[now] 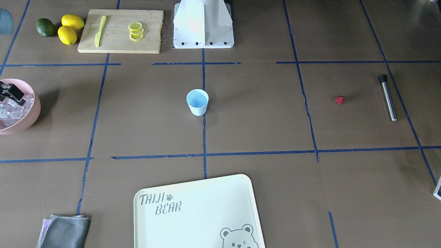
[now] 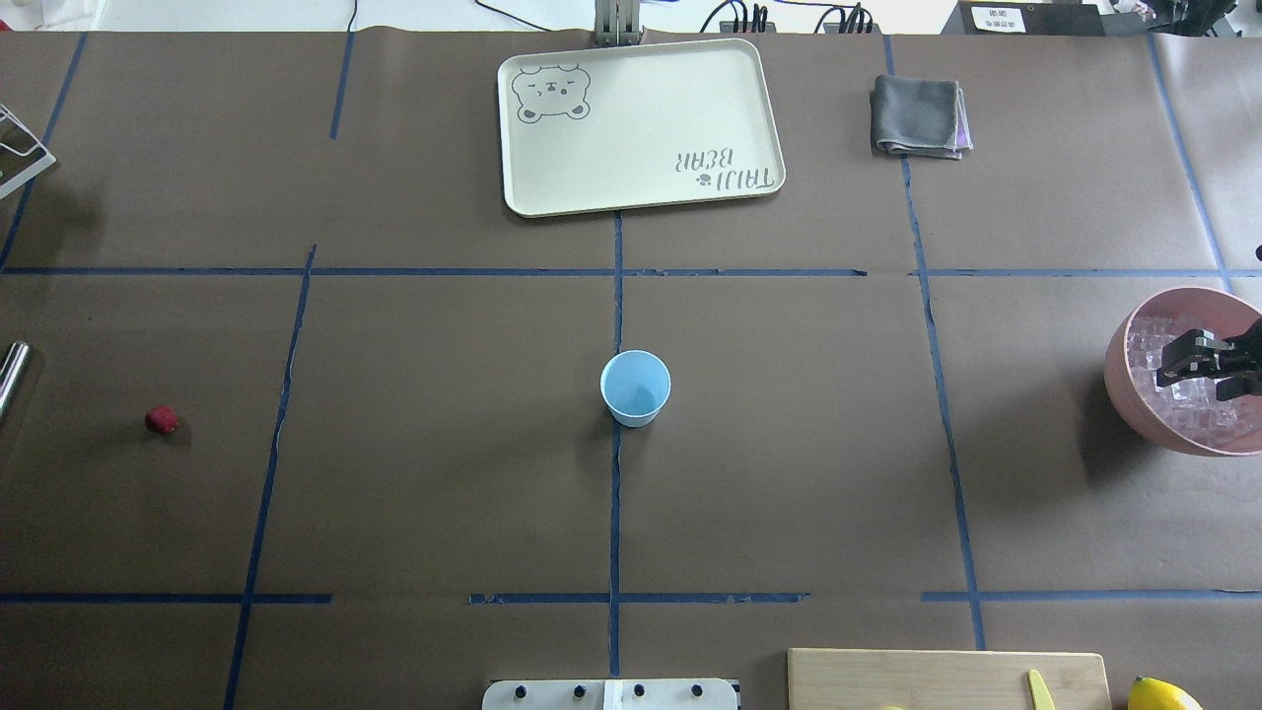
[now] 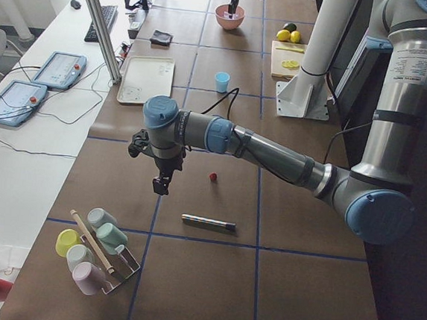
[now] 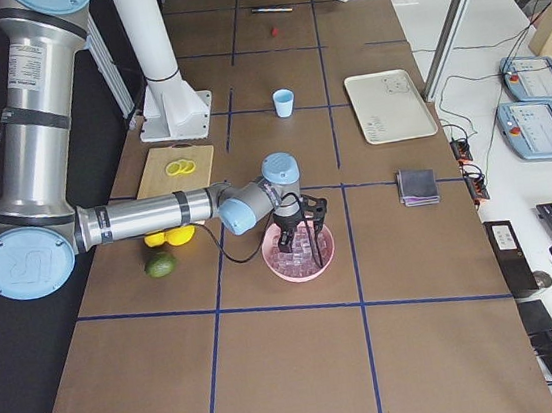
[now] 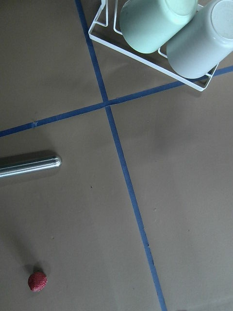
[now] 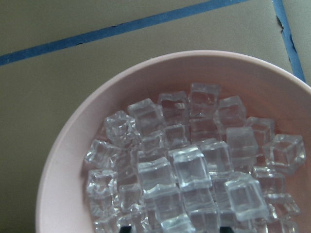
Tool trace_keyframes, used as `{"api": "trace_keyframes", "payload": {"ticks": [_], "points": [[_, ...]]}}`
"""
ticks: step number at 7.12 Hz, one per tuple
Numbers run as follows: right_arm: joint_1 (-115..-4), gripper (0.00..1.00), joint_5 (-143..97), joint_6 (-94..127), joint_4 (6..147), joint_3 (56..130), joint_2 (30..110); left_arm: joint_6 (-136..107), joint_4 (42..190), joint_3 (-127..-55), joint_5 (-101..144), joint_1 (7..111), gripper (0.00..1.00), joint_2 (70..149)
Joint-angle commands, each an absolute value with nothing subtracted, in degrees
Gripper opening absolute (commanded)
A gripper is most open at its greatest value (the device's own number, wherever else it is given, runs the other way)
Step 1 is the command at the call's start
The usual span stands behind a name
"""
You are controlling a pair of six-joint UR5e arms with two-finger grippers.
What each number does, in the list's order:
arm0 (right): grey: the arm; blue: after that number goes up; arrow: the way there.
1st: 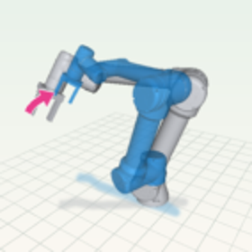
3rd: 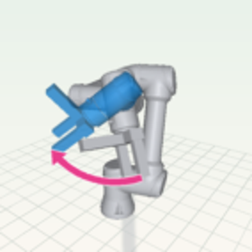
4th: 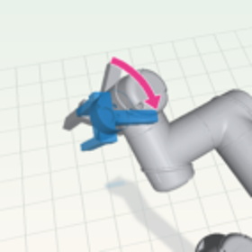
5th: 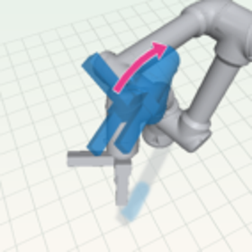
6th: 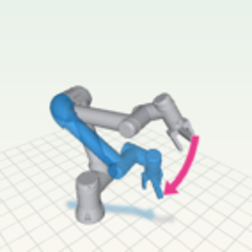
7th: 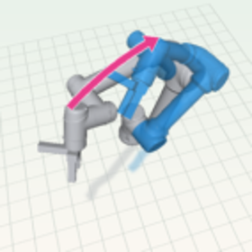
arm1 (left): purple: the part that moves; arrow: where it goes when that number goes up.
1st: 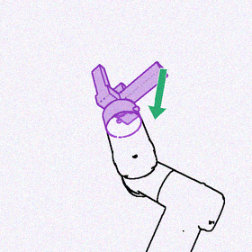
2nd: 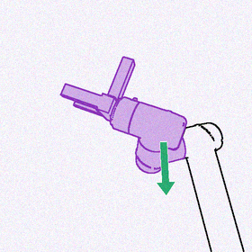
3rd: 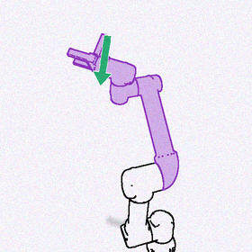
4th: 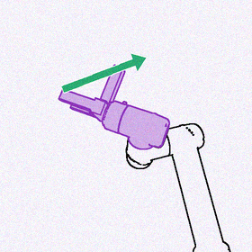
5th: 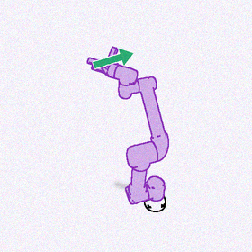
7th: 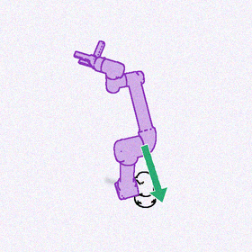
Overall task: Mash ice and strawberries in cup
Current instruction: 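Lower the right gripper into the pink bowl and grasp an ice cube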
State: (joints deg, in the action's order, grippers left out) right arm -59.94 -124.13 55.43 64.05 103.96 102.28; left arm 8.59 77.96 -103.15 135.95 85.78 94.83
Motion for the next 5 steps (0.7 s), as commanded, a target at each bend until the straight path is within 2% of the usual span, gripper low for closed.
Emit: {"api": "trace_keyframes", "payload": {"ticks": [1, 2, 3, 4, 5], "points": [[-59.94, 0.05, -124.01, 55.02, 63.98, 103.97, 102.22, 8.61, 77.96, -103.10, 135.88, 85.78, 1.00, 94.83], [-59.94, 0.00, -124.10, 54.93, 63.90, 104.24, 102.22, 8.61, 77.96, -103.10, 135.88, 85.78, 1.00, 94.83], [-60.12, 0.00, -124.10, 55.02, 62.16, 104.85, 102.39, 8.61, 77.96, -103.10, 135.97, 85.78, 1.00, 94.83], [-60.47, 0.00, -124.45, 55.19, 60.40, 108.42, 103.00, 8.61, 77.96, -103.10, 135.97, 85.78, 1.00, 94.83], [-60.56, 0.00, -124.80, 56.24, 60.82, 115.24, 102.66, 8.61, 77.96, -103.18, 135.97, 85.78, 1.00, 94.83]]}}
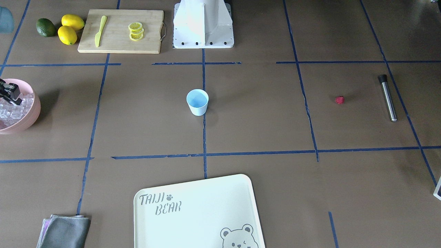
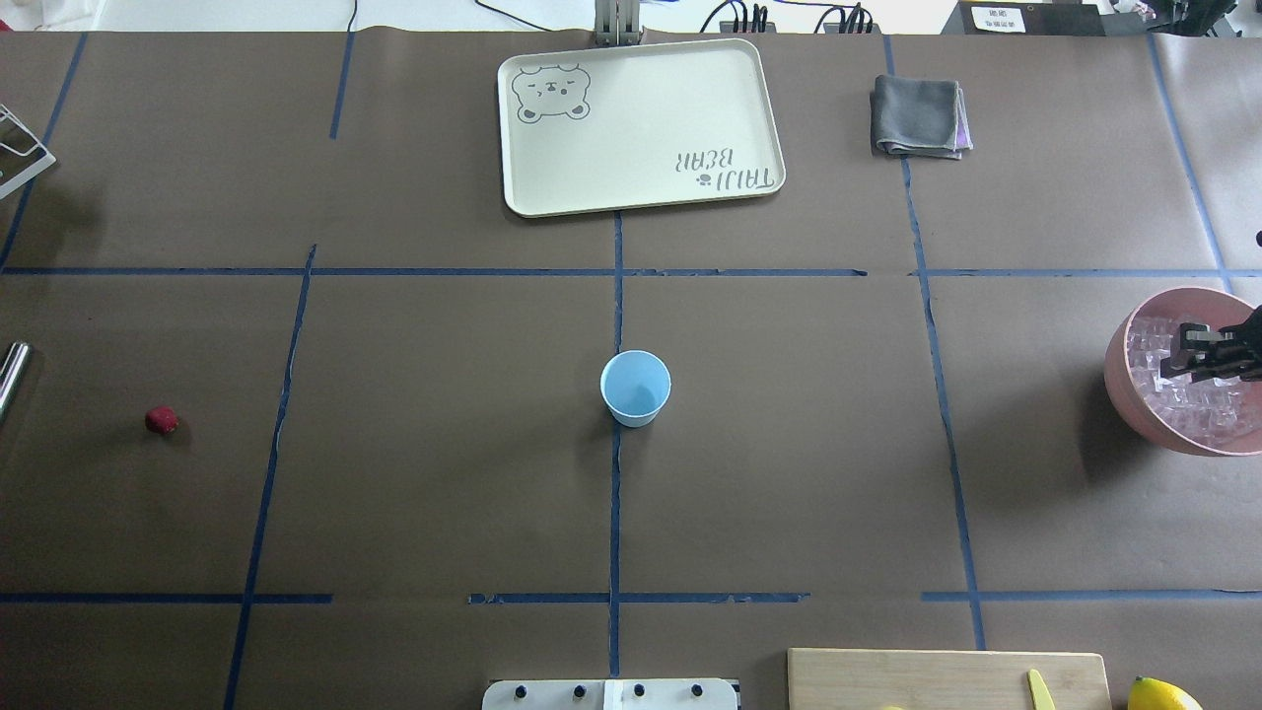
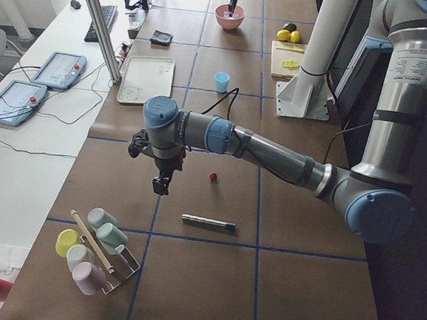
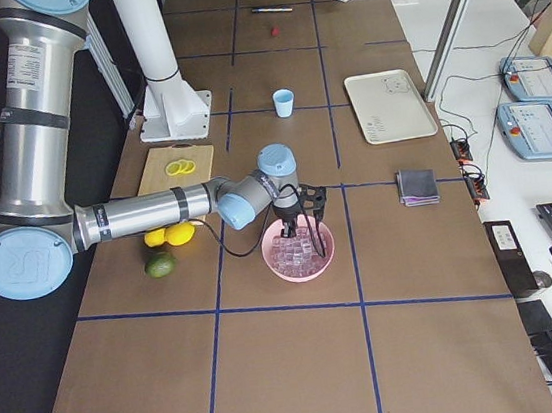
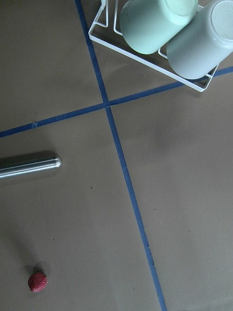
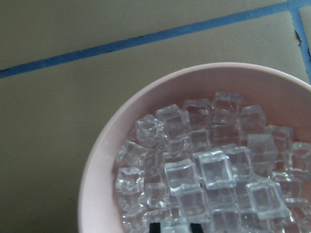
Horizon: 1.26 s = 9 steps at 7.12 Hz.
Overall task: Mash ice and strawberries in cup
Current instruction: 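Carry the ice cube with the right gripper over the light-blue cup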
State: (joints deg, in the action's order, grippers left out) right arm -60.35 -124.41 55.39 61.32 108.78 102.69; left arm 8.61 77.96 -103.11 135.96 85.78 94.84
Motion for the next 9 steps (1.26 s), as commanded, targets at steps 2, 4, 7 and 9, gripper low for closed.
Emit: {"api": "trace_keyframes", "payload": {"ticks": [2, 4, 7, 9], "points": [[-55.76, 0.00, -127.68, 75.81, 60.12, 117.94, 92.11, 8.70, 77.96, -103.80, 136.23, 85.78, 1.00, 94.75], [-43.22, 0.00, -121.78, 95.64, 61.25, 115.77, 76.44, 9.05, 78.22, -104.32, 136.58, 85.78, 1.00, 94.14], [-28.68, 0.02, -106.12, 103.71, 72.68, 104.62, 57.15, 8.88, 78.40, -104.77, 136.67, 85.78, 1.00, 94.13], [-27.78, 0.03, -105.91, 104.24, 72.77, 103.89, 56.87, 8.79, 78.40, -104.85, 137.81, 85.78, 1.00, 94.13]]}}
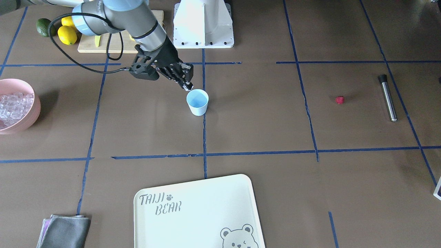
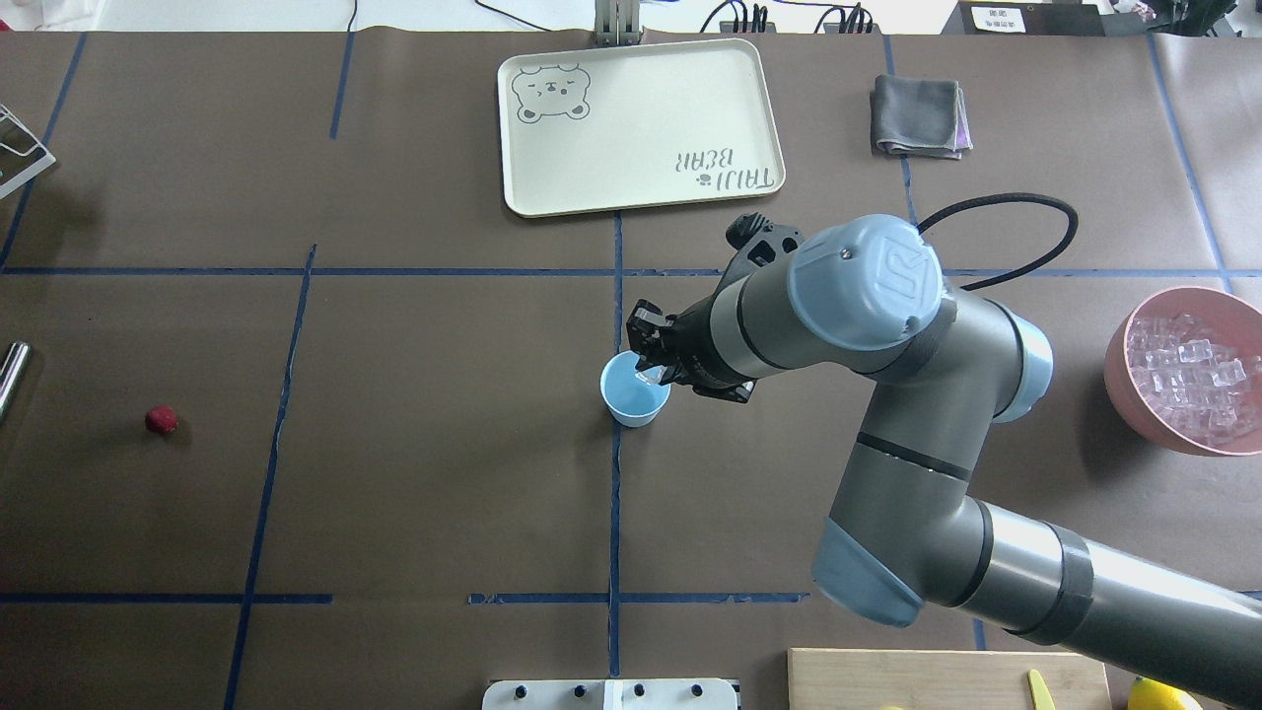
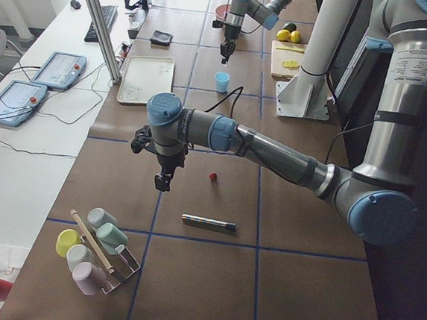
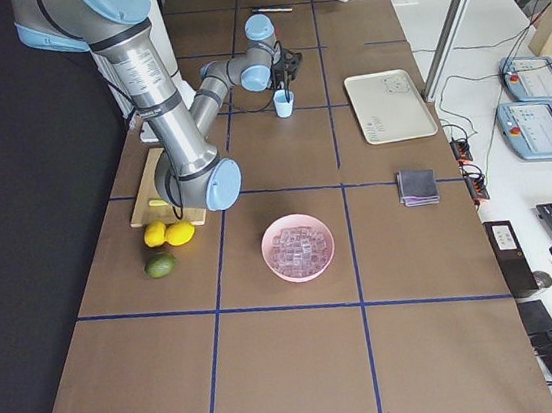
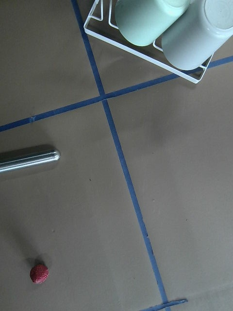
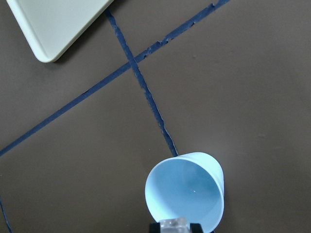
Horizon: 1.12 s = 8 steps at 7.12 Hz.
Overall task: Mash ice and strawberries in cup
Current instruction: 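Carry the ice cube with the right gripper over the light-blue cup, then open the right gripper to drop the ice cube into the cup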
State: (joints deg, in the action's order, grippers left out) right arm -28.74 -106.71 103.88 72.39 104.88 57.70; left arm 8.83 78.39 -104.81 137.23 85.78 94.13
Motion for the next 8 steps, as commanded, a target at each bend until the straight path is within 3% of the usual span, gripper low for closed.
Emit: {"api": "trace_keyframes", "payload": {"ticks": [1, 2, 3, 4, 7, 8], "points": [[-27.77, 0.04, -105.91, 104.15, 72.69, 102.76, 56.60, 8.88, 78.40, -104.85, 137.81, 85.78, 1.00, 94.13], [-27.77, 0.04, -105.04, 104.15, 72.77, 100.57, 55.12, 8.88, 78.40, -104.85, 137.81, 85.78, 1.00, 94.13], [-27.77, 0.26, -104.86, 104.06, 72.77, 99.68, 54.76, 8.88, 78.40, -104.85, 137.81, 85.78, 1.00, 94.13], [-27.77, 0.99, -104.85, 104.06, 72.77, 99.67, 54.76, 8.88, 78.40, -104.94, 137.81, 85.78, 1.00, 94.13], [-28.30, 0.98, -105.03, 104.06, 73.12, 100.63, 54.93, 8.79, 78.40, -105.12, 137.90, 85.78, 1.00, 94.13], [-32.04, 0.99, -108.16, 103.11, 78.52, 108.47, 59.28, 8.79, 78.40, -105.12, 137.81, 85.78, 1.00, 94.13]]}}
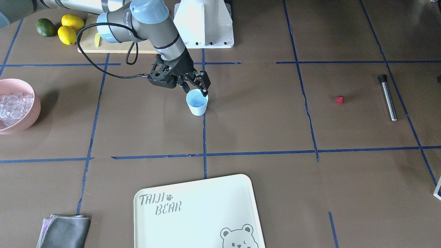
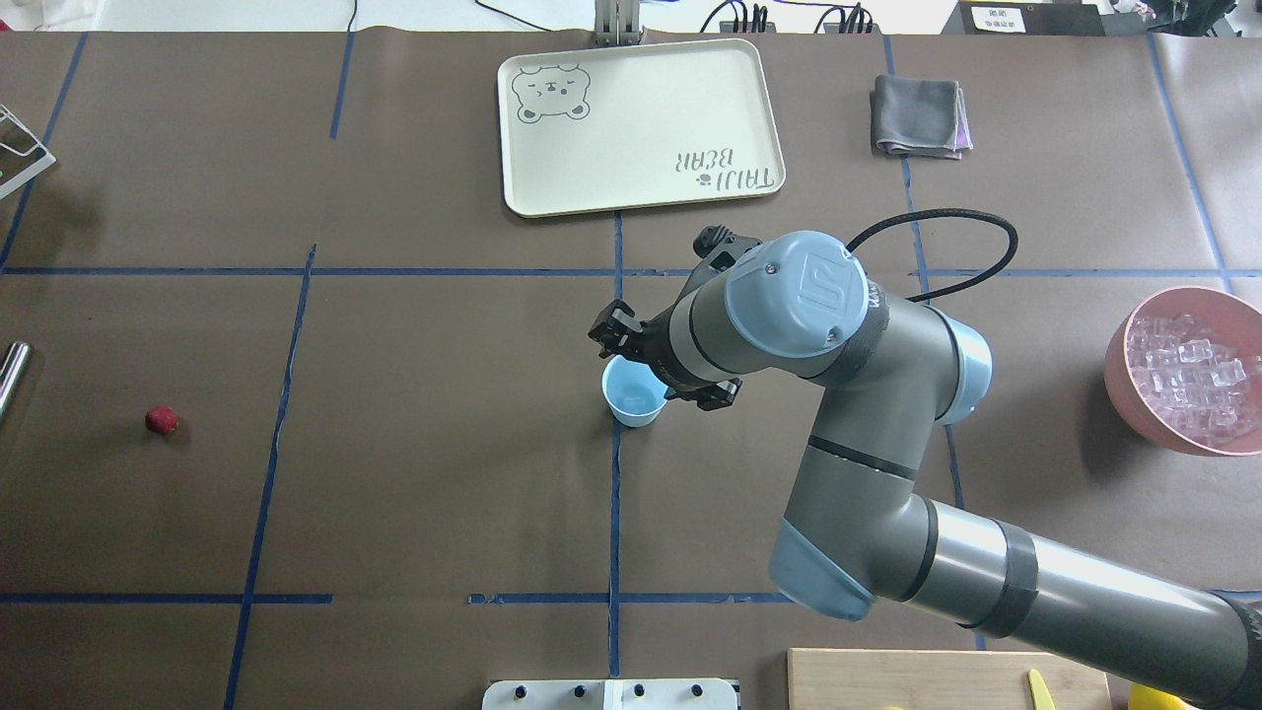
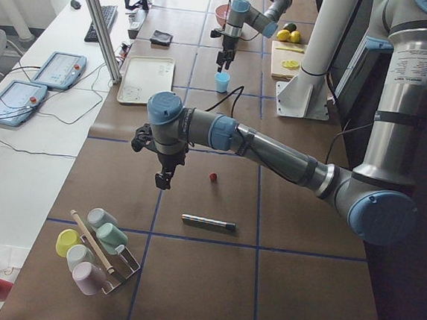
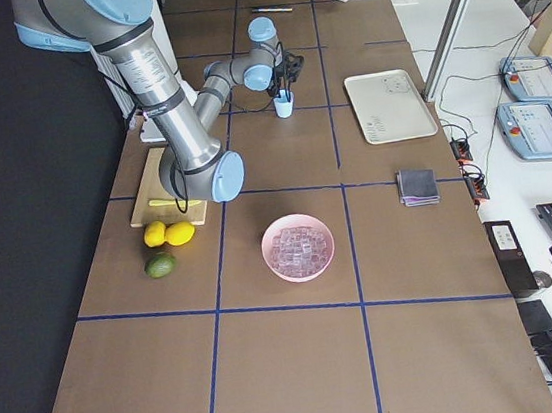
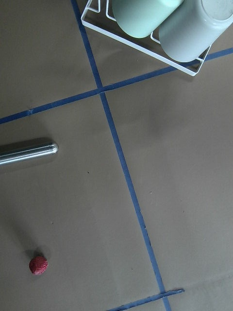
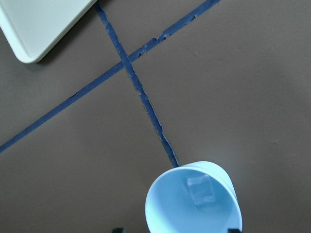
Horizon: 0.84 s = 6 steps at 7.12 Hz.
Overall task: Mash ice and strawberries in cup
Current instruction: 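Open the right gripper to drop the ice cube into the cup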
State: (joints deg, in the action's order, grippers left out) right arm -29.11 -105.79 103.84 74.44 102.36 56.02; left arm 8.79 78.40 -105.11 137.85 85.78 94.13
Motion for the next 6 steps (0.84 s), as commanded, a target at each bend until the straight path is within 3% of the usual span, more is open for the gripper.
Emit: {"api": "trace_keyframes", "payload": {"ticks": [1, 4, 6], "points": [[-38.17, 0.99, -114.89, 95.35, 81.45, 113.50, 64.81, 8.79, 78.40, -105.12, 137.81, 85.78, 1.00, 94.13], [-52.09, 1.00, -121.20, 64.11, 81.04, 117.24, 84.48, 8.88, 78.40, -105.12, 137.81, 85.78, 1.00, 93.87], [-59.56, 1.00, -121.12, 41.66, 80.95, 115.59, 93.57, 9.05, 78.40, -104.59, 137.81, 85.78, 1.00, 93.87]]}}
